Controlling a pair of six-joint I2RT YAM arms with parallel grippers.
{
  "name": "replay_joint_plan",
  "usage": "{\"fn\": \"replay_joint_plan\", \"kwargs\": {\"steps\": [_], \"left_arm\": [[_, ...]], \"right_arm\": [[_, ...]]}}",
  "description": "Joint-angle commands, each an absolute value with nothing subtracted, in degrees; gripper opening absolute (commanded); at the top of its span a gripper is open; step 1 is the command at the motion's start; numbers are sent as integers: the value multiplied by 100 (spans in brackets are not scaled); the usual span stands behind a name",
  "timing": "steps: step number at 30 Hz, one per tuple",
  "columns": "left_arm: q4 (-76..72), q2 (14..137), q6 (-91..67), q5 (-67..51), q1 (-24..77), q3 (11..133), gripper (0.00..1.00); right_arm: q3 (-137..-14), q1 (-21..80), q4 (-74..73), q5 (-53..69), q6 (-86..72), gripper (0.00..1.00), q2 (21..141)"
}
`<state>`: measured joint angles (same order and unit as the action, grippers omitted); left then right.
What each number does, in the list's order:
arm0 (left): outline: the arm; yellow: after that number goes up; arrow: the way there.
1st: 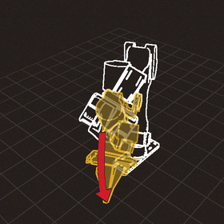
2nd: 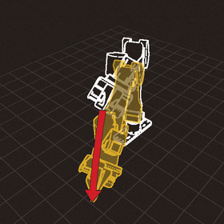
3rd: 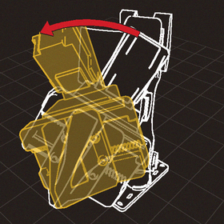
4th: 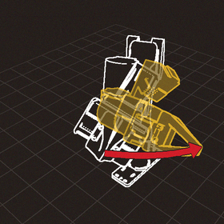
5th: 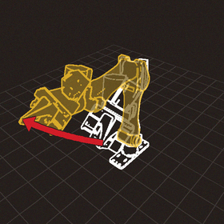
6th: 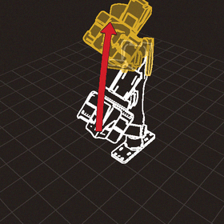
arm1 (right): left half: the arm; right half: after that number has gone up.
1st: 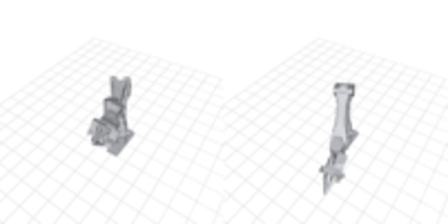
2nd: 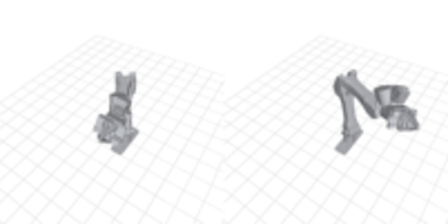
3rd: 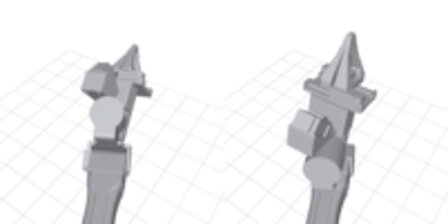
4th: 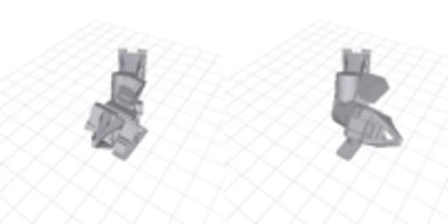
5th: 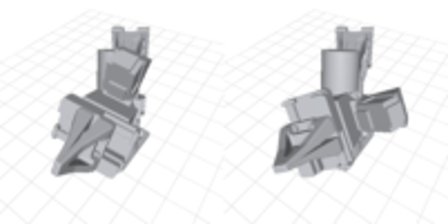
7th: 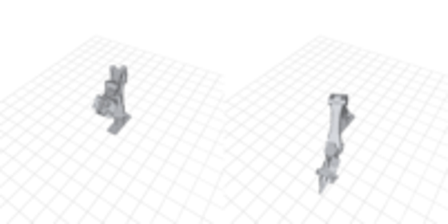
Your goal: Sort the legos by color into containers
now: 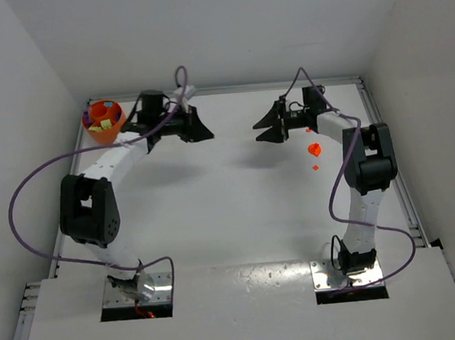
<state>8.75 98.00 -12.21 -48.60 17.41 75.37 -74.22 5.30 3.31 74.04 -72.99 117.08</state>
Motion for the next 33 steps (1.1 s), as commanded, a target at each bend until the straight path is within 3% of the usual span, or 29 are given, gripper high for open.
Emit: {"fn": "replay_joint_plan", "kwargs": {"steps": [1,2,3,7,11,15,33], "left_arm": [[1649,9448,-704,-4519,811,7935,7],[1783,9448,-512,-4448,391,8163,7],[1889,9448,-431,-4386,169,8278,7],[2600,9895,-1,-3649,-702,9252,7],[3322,10783,377,-3147,-1229,10640,8],[3086,11153,439,-2411,-1310,10775,8],[2716,12278,316,-1231,-1415,11584,12]], "right_arm": [[-8478,404,-2409,6175,-4455,49,11751],[-9186,404,-3757,5648,-3777,49,11751],[-9507,404,-4197,4598,-2779,49,11751],[-9809,431,-4570,3789,-2294,49,11382],[-9501,378,-4518,3569,-2163,49,11172],[-9710,378,-4578,3568,-2005,50,11171],[-9888,378,-4702,3568,-1890,50,11355]]}}
